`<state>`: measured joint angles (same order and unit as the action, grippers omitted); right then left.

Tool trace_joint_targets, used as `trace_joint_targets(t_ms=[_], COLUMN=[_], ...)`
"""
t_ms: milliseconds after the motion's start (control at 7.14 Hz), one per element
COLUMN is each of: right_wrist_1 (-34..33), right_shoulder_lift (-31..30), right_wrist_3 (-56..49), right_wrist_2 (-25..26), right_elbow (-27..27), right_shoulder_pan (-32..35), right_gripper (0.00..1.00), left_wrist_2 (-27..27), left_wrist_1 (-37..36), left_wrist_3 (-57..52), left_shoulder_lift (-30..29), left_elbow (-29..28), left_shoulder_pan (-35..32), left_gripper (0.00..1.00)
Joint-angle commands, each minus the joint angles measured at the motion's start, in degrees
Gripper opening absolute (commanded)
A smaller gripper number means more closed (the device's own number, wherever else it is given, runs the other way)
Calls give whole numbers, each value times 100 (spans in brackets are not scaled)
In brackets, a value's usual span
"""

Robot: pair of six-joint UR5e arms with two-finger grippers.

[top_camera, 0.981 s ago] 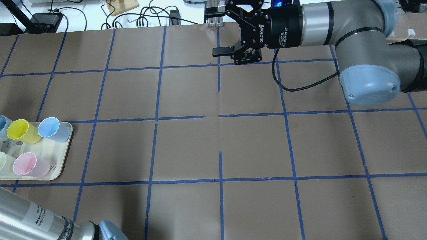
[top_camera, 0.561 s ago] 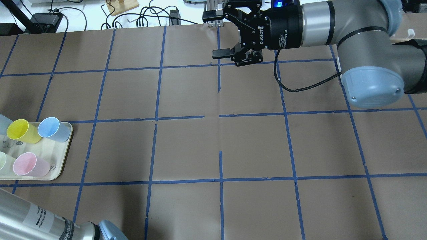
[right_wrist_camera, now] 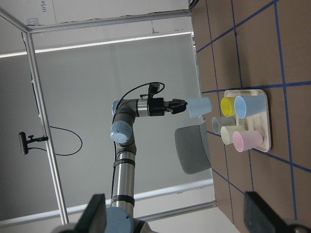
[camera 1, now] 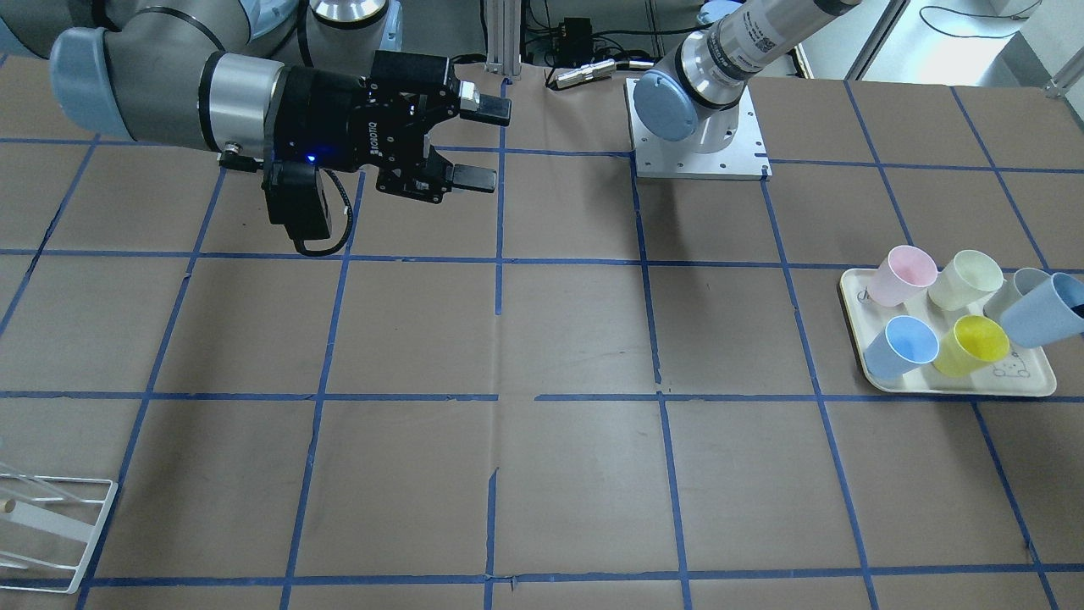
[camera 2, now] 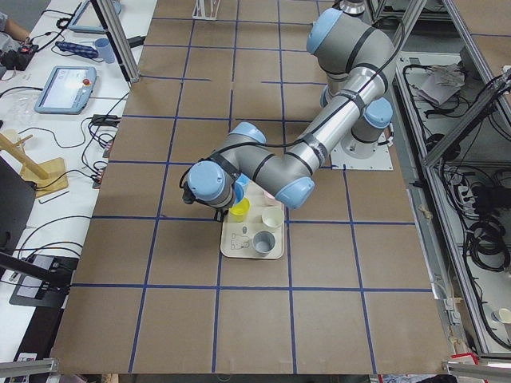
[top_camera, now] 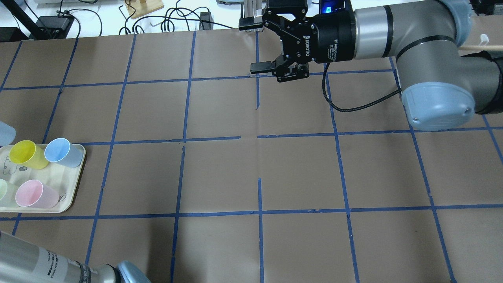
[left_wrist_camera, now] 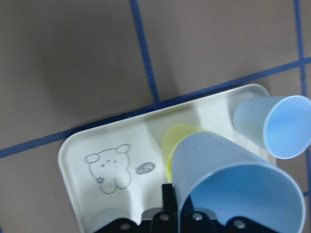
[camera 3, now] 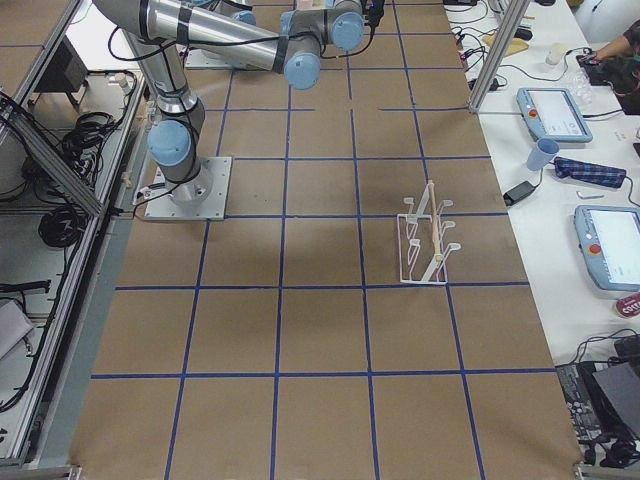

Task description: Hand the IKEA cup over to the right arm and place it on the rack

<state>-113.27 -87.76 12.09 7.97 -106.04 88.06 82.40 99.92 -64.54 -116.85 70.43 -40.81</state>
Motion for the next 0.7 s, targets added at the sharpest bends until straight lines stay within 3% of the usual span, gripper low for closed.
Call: trace_joint_targets(t_ms=[0,140,280,561], right_wrist_1=[-2,-11,-237,-818], right_shoulder_lift=[13,22,22,14], right_wrist_3=[3,-5,-66,12], right_wrist_2=[-58,-76,-120,-155], right_elbow=[-30,-74,-249,-513], right_shoulder_pan=[-8,-8,-8,-8], right_gripper=[100,100,100,100], left_wrist_2=[-180,-781,-1170,-2162], left_wrist_1=[1121,1604,1635,1653], left_wrist_3=[771,1168,1424,1908], left_shoulder_lift=[757,1126,1443,2180], left_elbow=[32,128,233,1003], left_shoulder_pan=[-486,-776,-970,-1489], left_gripper=[0,0,0,0])
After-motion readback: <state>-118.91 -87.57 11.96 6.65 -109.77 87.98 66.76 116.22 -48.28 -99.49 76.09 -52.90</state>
